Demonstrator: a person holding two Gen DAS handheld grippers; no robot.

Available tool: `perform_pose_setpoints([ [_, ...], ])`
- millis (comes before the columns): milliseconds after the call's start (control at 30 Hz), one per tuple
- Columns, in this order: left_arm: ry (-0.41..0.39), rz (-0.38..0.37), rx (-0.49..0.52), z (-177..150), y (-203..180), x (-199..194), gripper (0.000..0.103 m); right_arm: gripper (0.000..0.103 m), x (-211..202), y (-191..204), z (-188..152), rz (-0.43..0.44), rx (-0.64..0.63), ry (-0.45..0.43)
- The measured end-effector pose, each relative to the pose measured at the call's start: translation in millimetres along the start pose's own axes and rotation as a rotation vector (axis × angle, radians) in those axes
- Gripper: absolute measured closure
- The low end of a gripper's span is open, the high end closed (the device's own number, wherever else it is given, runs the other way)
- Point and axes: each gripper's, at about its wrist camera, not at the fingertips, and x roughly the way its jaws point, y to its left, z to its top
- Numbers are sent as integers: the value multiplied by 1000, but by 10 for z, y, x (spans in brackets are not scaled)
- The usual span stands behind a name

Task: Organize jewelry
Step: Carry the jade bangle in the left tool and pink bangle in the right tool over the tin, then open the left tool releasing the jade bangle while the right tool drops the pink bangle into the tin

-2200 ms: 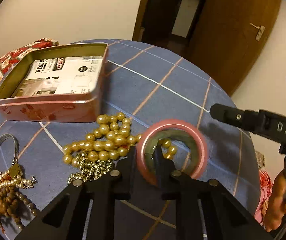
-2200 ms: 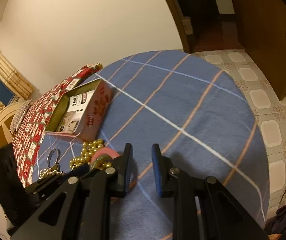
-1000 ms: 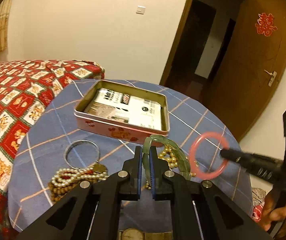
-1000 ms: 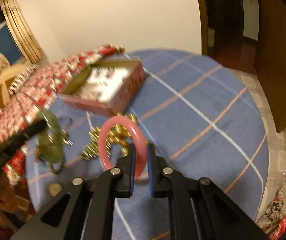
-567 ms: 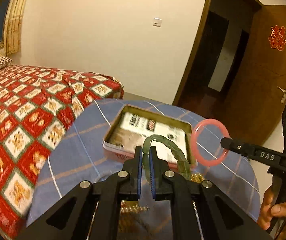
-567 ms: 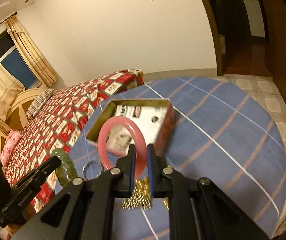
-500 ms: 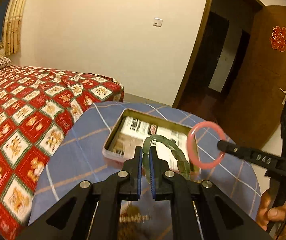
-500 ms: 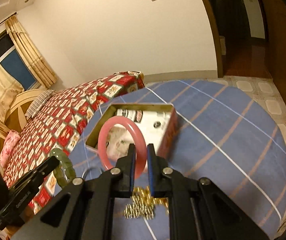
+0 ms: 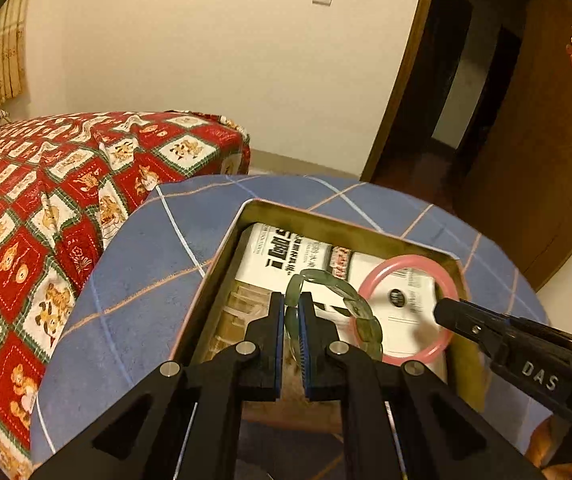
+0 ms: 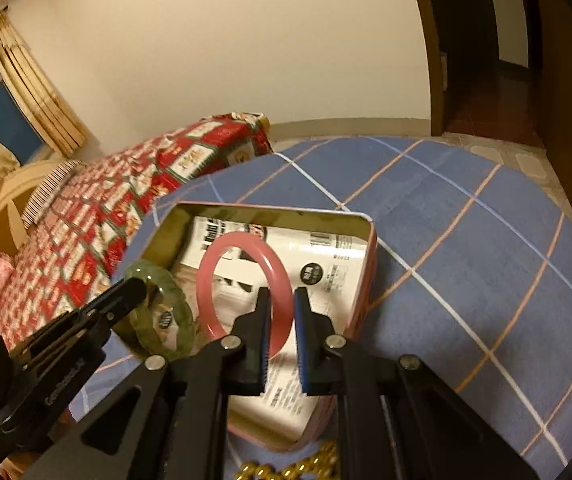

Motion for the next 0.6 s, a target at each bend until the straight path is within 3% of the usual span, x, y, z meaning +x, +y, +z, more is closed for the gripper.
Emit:
perform_pose_setpoints([
  [267, 51, 80, -17, 5, 41, 208, 96, 84, 114, -39, -2, -34, -17, 1],
  [333, 53, 94, -29, 5, 48, 196, 91, 71, 82, -49, 14, -12, -15, -10],
  [400, 51, 98, -42, 19, 67, 172, 82, 45, 20, -5, 40, -9, -27, -29],
  [467, 48, 97, -54, 34, 68, 104, 62, 35, -52, 47, 55, -33, -45, -61],
  [500, 39, 80, -58, 37, 59, 53, 53, 35, -116, 63, 59, -35, -54, -74],
  [600, -17, 105, -53, 27, 12, -145, 43, 35, -204, 114, 84, -43, -61, -82],
])
